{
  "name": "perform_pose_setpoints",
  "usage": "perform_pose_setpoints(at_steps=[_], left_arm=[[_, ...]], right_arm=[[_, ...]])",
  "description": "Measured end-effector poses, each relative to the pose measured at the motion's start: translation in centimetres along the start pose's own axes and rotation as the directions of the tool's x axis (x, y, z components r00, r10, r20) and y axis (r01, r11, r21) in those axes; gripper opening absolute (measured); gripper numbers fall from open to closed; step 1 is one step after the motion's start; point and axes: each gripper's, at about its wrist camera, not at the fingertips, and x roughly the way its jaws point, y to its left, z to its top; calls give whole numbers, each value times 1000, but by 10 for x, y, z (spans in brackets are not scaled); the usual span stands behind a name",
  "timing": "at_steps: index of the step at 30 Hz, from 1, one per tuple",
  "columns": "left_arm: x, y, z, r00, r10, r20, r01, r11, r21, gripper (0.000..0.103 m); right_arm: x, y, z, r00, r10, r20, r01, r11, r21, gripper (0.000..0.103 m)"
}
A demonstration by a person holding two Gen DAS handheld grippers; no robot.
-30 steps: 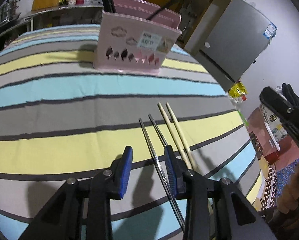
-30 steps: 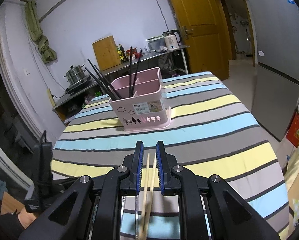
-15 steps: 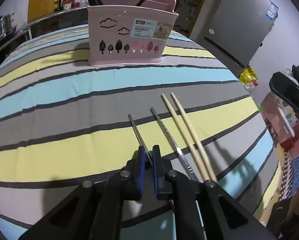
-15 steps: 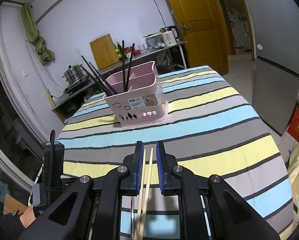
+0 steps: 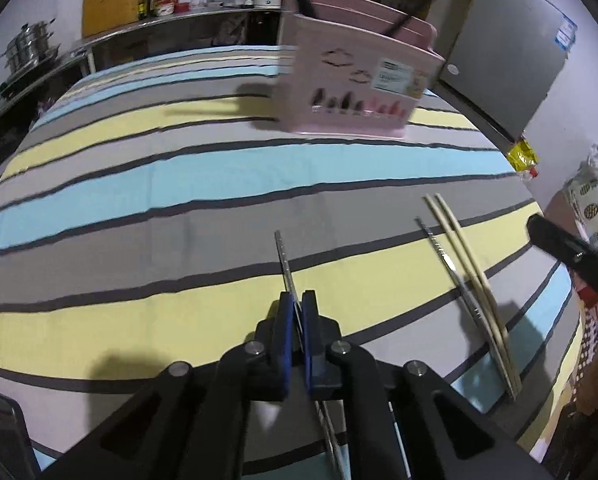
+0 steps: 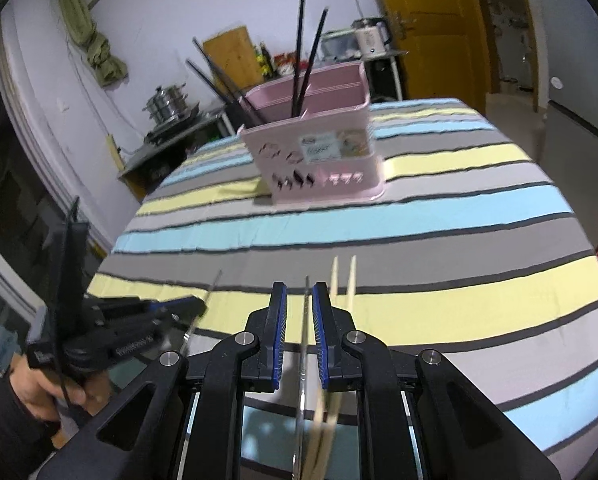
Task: Organize utensils
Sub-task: 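Close the left gripper on a metal chopstick while the right gripper grasps another metal chopstick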
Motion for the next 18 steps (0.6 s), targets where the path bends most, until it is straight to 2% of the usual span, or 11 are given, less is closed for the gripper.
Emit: perform_pose_setpoints(at_steps=[8, 18], left_arm=[[-3, 19, 1, 1000, -10, -6, 10, 1000, -15, 7], [10, 19, 15, 1000, -7, -29, 7, 1000, -24, 8]], right_arm=[[46, 14, 1, 993, -38, -113, 30, 997, -72, 13], [83, 11, 5, 970, -121, -211, 100, 989, -112, 13]])
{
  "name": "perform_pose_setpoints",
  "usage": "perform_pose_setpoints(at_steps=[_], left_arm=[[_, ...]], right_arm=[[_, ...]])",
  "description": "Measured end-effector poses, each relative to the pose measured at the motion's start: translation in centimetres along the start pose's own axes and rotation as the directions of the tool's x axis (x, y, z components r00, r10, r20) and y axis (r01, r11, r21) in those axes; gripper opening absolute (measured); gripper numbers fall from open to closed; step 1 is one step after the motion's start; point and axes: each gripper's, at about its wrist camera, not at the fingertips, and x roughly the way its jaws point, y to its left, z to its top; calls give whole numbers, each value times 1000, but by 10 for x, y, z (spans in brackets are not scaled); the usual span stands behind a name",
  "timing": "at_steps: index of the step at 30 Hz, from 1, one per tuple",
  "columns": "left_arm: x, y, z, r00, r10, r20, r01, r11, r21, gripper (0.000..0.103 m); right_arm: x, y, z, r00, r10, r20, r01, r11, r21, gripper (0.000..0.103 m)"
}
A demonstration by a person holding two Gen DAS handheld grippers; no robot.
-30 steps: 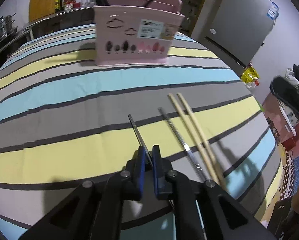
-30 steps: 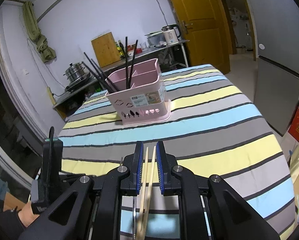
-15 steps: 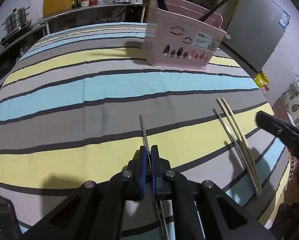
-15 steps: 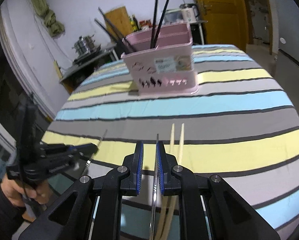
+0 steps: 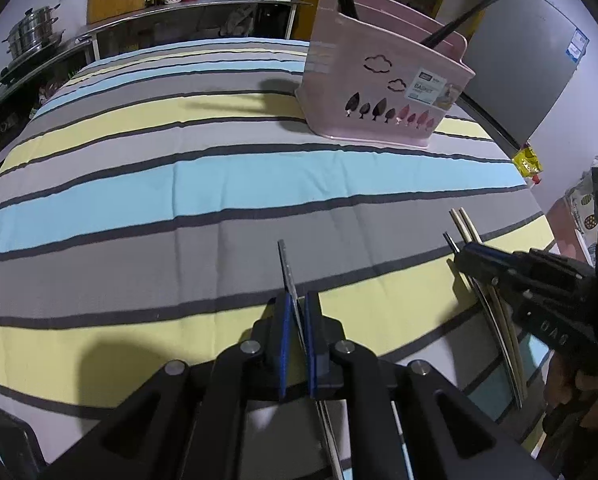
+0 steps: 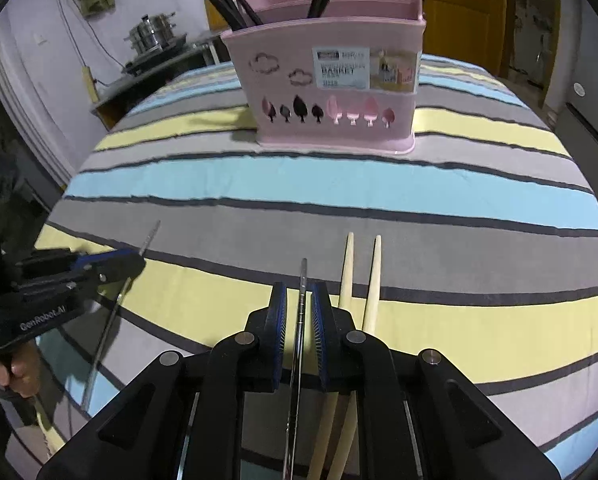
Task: Organize utensils
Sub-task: 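Close the left gripper on a metal chopstick while the right gripper grasps another metal chopstick, then lift both metal chopsticks upright and carry them to the pink basket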
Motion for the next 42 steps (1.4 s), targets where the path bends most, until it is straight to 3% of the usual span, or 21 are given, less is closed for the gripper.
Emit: perform_pose_setpoints(at_steps=[10, 15, 20, 26, 42], left_arm=[[10, -4, 18, 999, 24, -34, -23, 999, 31, 8], [14, -7, 23, 999, 36, -39, -34, 998, 54, 8], [14, -9, 26, 998, 48, -42, -46, 997, 62, 7], [2, -3, 30, 1000, 10, -23, -10, 1000, 15, 4], [-80, -18, 72, 987, -30, 155, 19, 997, 68, 4]], right_arm=[[7, 7, 8, 999, -29, -37, 28, 999, -28, 12], [9, 8, 12, 998, -29, -51, 28, 999, -25, 4], [7, 4, 13, 999, -6, -51, 6, 1000, 3, 4], [-12, 5, 21, 999, 38, 4, -38, 999, 22, 4], [-91, 5, 59, 977, 66, 201, -72, 997, 26, 4]])
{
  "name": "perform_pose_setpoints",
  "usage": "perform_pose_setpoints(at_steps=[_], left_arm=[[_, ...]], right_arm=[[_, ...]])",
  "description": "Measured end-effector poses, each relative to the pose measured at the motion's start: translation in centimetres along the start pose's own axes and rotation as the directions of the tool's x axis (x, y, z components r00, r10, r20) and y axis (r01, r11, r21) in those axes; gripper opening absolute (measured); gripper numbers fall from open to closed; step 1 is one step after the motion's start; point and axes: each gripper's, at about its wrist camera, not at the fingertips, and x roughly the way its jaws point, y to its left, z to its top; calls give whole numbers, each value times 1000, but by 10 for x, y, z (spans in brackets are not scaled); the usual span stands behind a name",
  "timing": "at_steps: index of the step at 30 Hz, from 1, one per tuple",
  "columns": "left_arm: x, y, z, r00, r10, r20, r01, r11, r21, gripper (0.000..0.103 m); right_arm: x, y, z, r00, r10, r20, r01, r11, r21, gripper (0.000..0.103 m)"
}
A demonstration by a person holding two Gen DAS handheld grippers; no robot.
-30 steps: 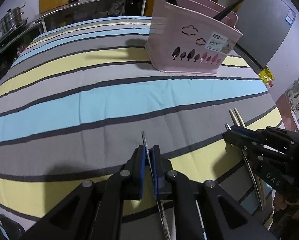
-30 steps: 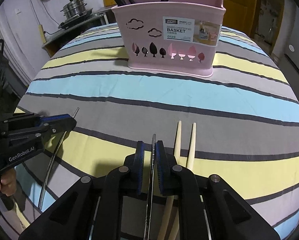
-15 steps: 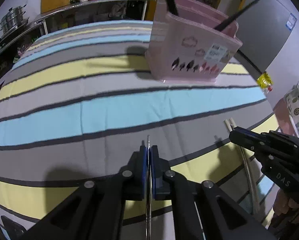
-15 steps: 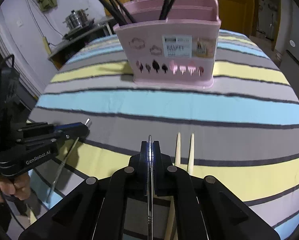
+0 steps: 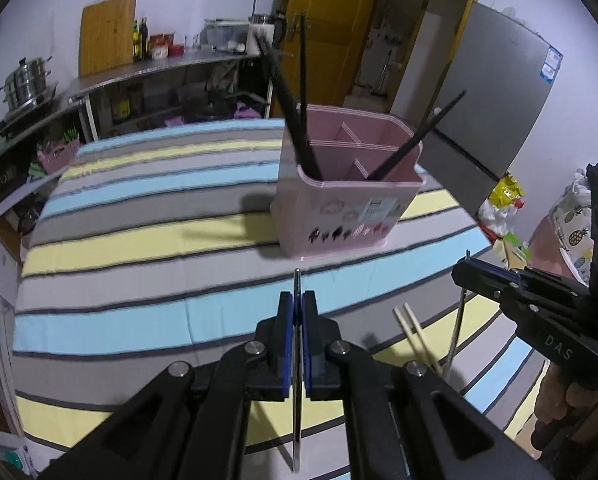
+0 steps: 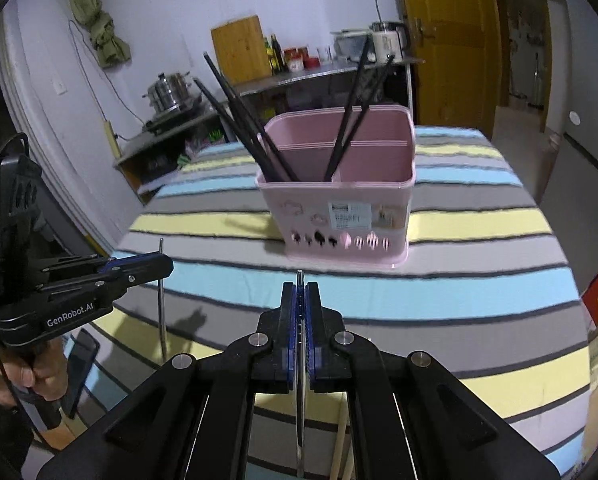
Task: Organize utensils
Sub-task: 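Lift both metal chopsticks upright and carry them to the pink basket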
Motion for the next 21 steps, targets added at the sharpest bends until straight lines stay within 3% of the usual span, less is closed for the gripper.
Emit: perform_pose_setpoints(at_steps=[8, 21], left_arm=[[-28, -7, 13, 997, -18, 71, 17, 1000, 18, 4], [-41, -10, -6, 997, -23, 73, 21, 1000, 19, 4]], right_arm=[[-25, 3, 13, 998, -1, 65, 2, 1000, -9, 4], [-36, 5, 1, 998, -15, 65, 16, 1000, -20, 4]])
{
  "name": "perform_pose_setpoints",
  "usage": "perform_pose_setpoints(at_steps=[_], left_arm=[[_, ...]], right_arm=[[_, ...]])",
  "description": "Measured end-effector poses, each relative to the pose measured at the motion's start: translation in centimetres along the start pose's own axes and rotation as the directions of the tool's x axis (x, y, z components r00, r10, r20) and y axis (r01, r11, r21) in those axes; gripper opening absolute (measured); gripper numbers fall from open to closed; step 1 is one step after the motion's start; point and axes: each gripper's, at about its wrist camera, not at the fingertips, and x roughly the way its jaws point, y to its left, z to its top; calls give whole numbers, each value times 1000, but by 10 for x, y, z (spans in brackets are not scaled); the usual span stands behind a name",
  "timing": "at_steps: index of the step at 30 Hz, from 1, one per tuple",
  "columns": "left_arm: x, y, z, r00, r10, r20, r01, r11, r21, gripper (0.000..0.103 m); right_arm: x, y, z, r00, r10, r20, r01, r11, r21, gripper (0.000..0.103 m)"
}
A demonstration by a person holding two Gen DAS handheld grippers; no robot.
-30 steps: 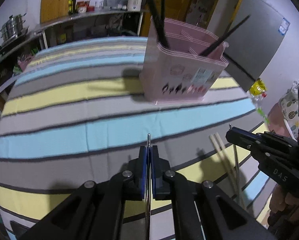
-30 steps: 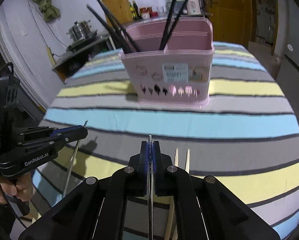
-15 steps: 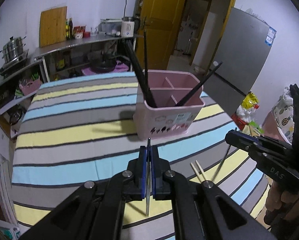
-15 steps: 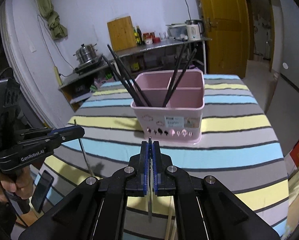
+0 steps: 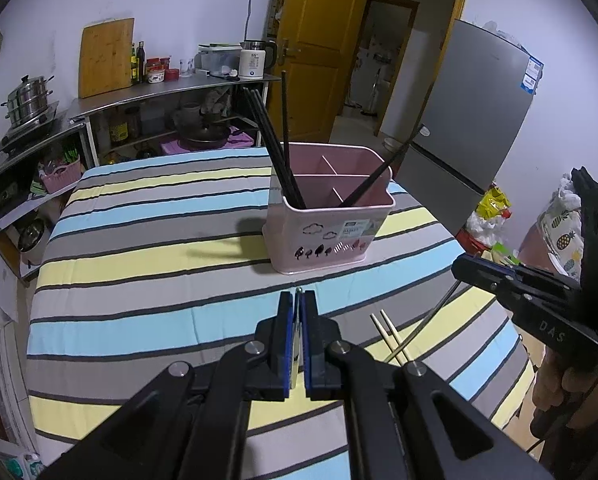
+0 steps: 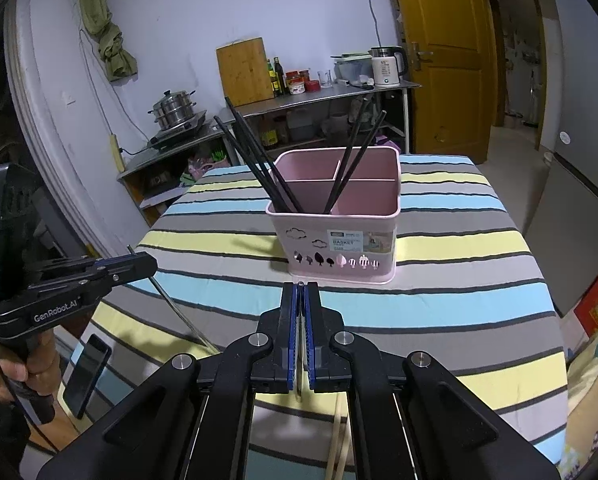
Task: Organize utensils
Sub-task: 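Lift both metal chopsticks upright and carry them to the pink basket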
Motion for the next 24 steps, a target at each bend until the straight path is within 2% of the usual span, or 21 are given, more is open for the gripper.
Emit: perform_pose_setpoints(at_steps=[10, 17, 24], left_arm=[[-19, -5, 4, 1000, -9, 28, 9, 1000, -15, 4], [-29, -11, 21, 997, -25, 73, 27, 999, -21, 4], [-25, -9, 45, 992, -56, 111, 63, 996, -64, 4]], right_arm=[[-20, 7, 4, 999, 1, 48, 0, 1000, -10, 4], [-31, 9, 18, 995, 8, 104, -8, 1000, -3, 4], [-34, 2, 40, 987, 10, 159, -13, 1000, 20, 3]])
